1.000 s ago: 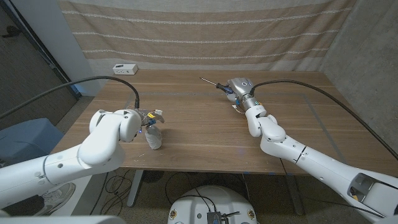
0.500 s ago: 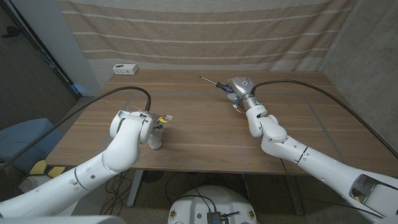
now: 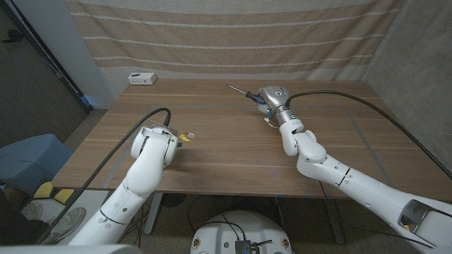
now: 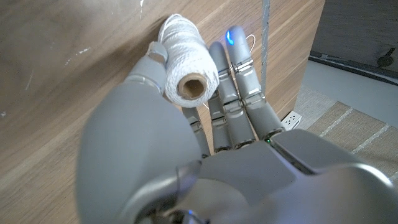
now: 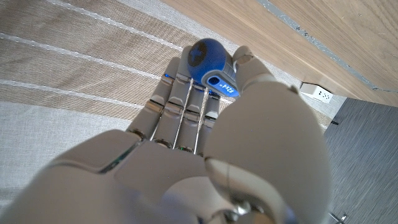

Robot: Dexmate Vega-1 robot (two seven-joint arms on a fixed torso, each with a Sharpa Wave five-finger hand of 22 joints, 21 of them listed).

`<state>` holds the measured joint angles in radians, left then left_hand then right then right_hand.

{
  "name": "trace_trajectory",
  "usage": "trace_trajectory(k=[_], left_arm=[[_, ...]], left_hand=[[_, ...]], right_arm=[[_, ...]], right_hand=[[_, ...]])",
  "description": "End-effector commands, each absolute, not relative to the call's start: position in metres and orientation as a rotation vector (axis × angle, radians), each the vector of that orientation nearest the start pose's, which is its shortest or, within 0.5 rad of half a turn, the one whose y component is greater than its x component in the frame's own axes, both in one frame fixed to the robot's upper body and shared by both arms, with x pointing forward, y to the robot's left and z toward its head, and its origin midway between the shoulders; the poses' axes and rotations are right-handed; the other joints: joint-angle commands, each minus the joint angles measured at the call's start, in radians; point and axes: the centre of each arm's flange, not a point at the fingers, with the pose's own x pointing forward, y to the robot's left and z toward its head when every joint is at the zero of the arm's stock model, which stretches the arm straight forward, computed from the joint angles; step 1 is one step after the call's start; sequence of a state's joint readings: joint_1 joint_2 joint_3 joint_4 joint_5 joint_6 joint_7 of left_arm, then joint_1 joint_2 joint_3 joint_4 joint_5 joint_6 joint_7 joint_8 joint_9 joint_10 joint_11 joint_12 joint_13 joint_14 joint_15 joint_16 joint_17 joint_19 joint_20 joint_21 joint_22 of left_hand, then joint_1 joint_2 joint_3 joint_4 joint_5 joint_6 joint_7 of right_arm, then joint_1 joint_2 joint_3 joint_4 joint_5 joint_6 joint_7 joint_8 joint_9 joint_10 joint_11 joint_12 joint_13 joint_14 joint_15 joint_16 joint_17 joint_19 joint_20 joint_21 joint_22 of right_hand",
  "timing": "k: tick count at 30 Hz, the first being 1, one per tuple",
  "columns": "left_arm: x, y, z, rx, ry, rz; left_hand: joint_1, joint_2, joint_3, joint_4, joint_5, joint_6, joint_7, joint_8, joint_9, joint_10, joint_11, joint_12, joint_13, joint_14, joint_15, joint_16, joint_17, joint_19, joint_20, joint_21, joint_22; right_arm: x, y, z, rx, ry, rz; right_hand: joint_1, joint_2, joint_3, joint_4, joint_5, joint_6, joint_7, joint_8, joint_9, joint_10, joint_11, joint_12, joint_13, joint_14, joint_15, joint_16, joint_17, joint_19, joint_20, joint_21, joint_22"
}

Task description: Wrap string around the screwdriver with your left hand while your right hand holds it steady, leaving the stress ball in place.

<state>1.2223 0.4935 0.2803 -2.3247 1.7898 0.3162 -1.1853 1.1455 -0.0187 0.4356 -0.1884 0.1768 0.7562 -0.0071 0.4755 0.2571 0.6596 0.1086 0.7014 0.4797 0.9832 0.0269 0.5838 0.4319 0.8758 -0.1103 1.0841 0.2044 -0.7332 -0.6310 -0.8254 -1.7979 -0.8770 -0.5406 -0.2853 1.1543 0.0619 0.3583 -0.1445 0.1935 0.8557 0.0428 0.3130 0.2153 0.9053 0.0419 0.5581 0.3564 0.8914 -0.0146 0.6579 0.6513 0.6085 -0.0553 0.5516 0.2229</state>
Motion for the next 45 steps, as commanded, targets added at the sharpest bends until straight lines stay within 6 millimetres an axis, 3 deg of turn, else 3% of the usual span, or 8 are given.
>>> trace_trajectory(k=[1, 8, 14, 23, 37, 45], left_arm=[[0.443, 0.239, -0.027, 1.812, -0.161, 0.344], [0.425, 0.255, -0.022, 1.616, -0.46, 0.49], [0.416, 0.261, -0.022, 1.449, -0.663, 0.578], [0.408, 0.272, -0.021, 1.181, -0.868, 0.659], [0.413, 0.295, -0.002, 0.827, -0.974, 0.452], [0.422, 0.305, 0.019, 0.695, -1.01, 0.249]], left_hand=[[0.159, 0.132, 0.066, 0.003, -0.002, 0.11, 0.111, 0.001, 0.045, 0.13, -0.114, 0.074, 0.086, 0.189, -0.256, -0.011, -0.008, 0.013, -0.106, 0.015, 0.002], [0.159, 0.127, 0.062, 0.018, 0.002, 0.102, 0.108, 0.001, 0.059, 0.124, -0.128, 0.074, 0.098, 0.197, -0.253, -0.033, -0.028, 0.009, -0.101, 0.027, -0.002], [0.156, 0.126, 0.06, 0.024, 0.008, 0.11, 0.105, 0.007, 0.07, 0.13, -0.129, 0.077, 0.105, 0.208, -0.252, -0.046, -0.039, 0.008, -0.098, 0.035, -0.005], [0.142, 0.115, 0.054, 0.035, 0.022, 0.116, 0.106, 0.016, 0.088, 0.134, -0.141, 0.078, 0.116, 0.224, -0.249, -0.059, -0.047, 0.007, -0.09, 0.043, -0.012], [0.136, 0.115, 0.055, 0.042, 0.035, 0.096, 0.108, 0.017, 0.112, 0.127, -0.147, 0.077, 0.13, 0.227, -0.25, -0.075, -0.047, 0.001, -0.092, 0.048, -0.018], [0.134, 0.116, 0.057, 0.044, 0.041, 0.091, 0.106, 0.019, 0.127, 0.124, -0.147, 0.077, 0.139, 0.23, -0.251, -0.085, -0.046, -0.003, -0.093, 0.052, -0.02]], right_arm=[[0.573, -0.138, 0.016, -1.498, -0.81, -0.409], [0.568, -0.139, 0.014, -1.471, -0.842, -0.416], [0.565, -0.139, 0.013, -1.458, -0.866, -0.425], [0.559, -0.141, 0.013, -1.454, -0.88, -0.44], [0.558, -0.139, 0.011, -1.449, -0.894, -0.435], [0.56, -0.137, 0.01, -1.44, -0.91, -0.428]], right_hand=[[0.098, 0.102, 0.016, 0.013, 0.006, 0.146, -0.109, 0.006, 0.005, 0.106, -0.101, 0.014, 0.048, 0.118, -0.204, -0.002, 0.005, -0.004, -0.001, 0.006, 0.002], [0.099, 0.1, 0.016, 0.012, 0.006, 0.155, -0.106, 0.008, 0.005, 0.109, -0.099, 0.015, 0.05, 0.122, -0.206, -0.003, 0.011, -0.002, -0.012, 0.013, 0.001], [0.104, 0.088, 0.015, 0.003, 0.012, 0.191, -0.101, 0.018, 0.003, 0.134, -0.104, 0.018, 0.044, 0.139, -0.205, -0.009, 0.014, 0.017, -0.041, 0.033, -0.002], [0.104, 0.086, 0.014, 0.003, 0.015, 0.189, -0.098, 0.015, 0.002, 0.135, -0.106, 0.018, 0.047, 0.145, -0.204, -0.016, 0.014, 0.014, -0.043, 0.04, -0.004], [0.103, 0.085, 0.01, 0.005, 0.018, 0.192, -0.103, 0.011, 0.0, 0.135, -0.106, 0.015, 0.052, 0.15, -0.205, -0.023, 0.022, 0.008, -0.05, 0.052, -0.006], [0.104, 0.078, 0.005, 0.003, 0.021, 0.211, -0.108, 0.015, -0.001, 0.138, -0.103, 0.01, 0.048, 0.153, -0.206, -0.029, 0.027, 0.011, -0.074, 0.064, -0.008]])
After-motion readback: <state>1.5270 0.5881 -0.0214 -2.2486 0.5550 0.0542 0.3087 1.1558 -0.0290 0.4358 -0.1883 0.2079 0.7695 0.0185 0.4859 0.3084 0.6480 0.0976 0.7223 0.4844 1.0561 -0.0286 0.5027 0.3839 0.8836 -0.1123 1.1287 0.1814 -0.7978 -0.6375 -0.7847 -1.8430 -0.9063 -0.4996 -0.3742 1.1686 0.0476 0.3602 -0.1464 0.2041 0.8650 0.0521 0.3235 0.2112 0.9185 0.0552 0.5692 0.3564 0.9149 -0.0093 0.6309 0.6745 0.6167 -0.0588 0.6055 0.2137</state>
